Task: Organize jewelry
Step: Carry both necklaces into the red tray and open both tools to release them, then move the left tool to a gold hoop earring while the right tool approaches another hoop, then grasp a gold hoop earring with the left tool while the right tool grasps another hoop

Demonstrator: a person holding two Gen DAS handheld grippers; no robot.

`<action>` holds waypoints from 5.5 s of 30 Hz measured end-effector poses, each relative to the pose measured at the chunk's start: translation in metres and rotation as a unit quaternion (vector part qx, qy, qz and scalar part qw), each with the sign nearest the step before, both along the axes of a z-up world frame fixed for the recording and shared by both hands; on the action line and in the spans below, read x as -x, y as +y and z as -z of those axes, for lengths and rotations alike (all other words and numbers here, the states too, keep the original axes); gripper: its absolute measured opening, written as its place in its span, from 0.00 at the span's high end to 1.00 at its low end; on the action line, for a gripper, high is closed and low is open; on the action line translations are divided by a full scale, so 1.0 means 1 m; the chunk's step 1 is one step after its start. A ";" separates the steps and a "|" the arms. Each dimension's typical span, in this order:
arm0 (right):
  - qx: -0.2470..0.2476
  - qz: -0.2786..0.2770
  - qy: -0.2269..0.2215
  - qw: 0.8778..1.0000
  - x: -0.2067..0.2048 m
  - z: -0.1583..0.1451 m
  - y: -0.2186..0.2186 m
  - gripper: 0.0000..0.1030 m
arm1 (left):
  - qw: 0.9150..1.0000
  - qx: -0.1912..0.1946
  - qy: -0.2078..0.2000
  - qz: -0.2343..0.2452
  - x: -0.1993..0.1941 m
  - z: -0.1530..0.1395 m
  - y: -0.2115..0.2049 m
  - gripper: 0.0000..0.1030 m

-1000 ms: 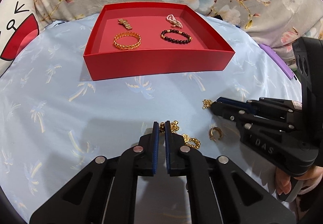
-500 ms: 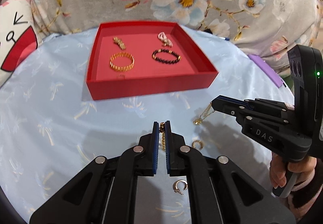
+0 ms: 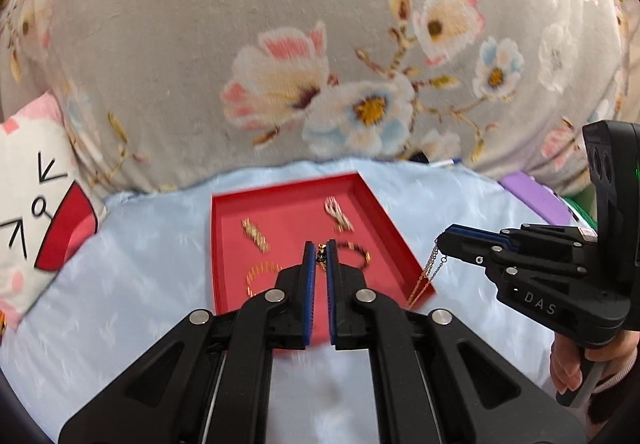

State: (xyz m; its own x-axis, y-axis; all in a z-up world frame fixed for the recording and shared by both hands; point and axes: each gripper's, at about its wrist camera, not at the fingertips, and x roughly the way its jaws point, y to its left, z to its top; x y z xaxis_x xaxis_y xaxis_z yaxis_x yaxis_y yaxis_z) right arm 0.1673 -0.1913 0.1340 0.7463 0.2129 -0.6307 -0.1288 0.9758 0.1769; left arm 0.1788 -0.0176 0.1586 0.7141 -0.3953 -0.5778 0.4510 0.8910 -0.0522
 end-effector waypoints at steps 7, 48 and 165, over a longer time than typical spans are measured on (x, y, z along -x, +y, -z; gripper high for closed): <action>-0.018 0.021 0.018 0.999 -0.071 -0.006 -0.015 0.94 | 1.000 -0.013 0.006 -0.027 -0.075 0.002 -0.019 0.96; 0.006 0.021 0.030 0.999 -0.055 0.046 -0.010 0.77 | 0.993 -0.062 0.025 -0.093 -0.082 0.066 0.008 0.56; 0.036 -0.007 0.097 0.995 0.108 0.133 0.043 0.84 | 0.990 -0.065 0.112 -0.062 0.112 0.152 0.035 0.84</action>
